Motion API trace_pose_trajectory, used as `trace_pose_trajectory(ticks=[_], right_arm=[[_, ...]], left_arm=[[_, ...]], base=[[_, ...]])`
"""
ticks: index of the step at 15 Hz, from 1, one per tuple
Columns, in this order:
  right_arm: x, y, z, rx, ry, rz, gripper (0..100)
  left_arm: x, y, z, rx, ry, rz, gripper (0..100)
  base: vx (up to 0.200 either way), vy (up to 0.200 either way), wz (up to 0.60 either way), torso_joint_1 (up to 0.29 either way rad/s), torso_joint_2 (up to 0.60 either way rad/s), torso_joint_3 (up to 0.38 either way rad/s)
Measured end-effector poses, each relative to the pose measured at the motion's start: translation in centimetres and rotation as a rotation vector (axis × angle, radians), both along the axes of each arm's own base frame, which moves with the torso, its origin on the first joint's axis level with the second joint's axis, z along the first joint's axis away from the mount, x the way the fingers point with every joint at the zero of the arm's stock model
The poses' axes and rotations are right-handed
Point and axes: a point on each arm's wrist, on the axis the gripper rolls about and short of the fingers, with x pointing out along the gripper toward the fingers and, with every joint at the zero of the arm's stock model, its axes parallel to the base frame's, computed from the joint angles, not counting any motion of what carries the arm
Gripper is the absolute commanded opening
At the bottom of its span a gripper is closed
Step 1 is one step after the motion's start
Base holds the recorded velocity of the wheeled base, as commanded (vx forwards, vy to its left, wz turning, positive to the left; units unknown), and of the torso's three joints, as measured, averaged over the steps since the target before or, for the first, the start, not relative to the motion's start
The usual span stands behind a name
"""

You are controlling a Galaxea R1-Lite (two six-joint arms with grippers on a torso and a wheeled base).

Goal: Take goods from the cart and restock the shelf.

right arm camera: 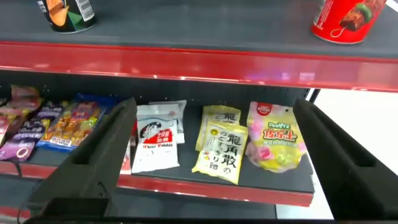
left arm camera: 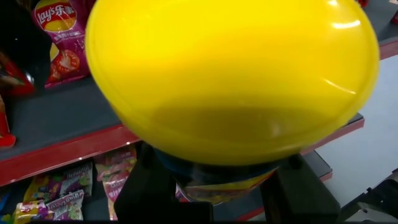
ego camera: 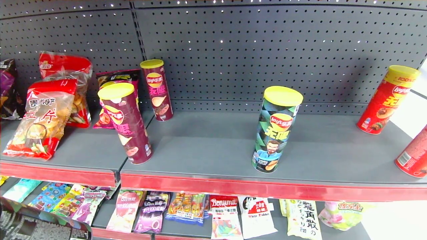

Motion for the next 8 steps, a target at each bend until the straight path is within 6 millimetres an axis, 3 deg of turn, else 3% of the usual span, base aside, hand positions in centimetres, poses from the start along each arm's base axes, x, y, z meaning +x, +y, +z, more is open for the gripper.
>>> trace_pose_trajectory(ticks=[5,8], right_arm=[[-0.26,-0.07,-0.11,-0.001,-0.035,-0.034,100],[-0.28,-0.07,-0.09,0.003,-0.036,-0.034,100]], left_arm=[[-0.22,0.00,-0.03,-0.003,-0.009,-0.023,0],[-0.20,0.00,-0.02,-0.003,-0.008,-0.023,0]], base=[[0.000,0.000,0.00,0.000,0.00,0.000],[0.000,0.000,-0.60,0.002,0.00,0.004]])
